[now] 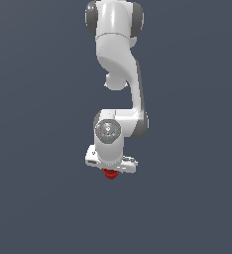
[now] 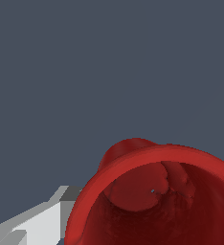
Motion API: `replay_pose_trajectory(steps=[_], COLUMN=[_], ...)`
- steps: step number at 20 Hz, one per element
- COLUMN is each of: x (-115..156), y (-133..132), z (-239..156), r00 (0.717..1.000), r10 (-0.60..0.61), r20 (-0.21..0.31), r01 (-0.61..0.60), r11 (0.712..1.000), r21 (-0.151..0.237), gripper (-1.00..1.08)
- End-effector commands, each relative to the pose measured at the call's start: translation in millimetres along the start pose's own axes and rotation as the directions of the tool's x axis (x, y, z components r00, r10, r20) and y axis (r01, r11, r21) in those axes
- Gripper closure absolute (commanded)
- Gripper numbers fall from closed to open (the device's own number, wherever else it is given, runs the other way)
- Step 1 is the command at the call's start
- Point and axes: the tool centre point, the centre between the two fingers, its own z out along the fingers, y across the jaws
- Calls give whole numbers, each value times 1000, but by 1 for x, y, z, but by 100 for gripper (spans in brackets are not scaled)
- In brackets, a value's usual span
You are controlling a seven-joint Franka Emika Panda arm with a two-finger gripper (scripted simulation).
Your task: Pick up the object and move it to a goal position.
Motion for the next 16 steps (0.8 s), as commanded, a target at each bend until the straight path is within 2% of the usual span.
replay_pose_trajectory(steps=[1,9,16], x=[-1,-18,-44], y=[0,2,4], z=[-7,-43,-98], r00=[1000,1000,1000], r10=[0,0,0], r20=[-3,-3,-3], r01=[0,0,0], r11=[1000,1000,1000], r21=[0,0,0], gripper=[108,108,108])
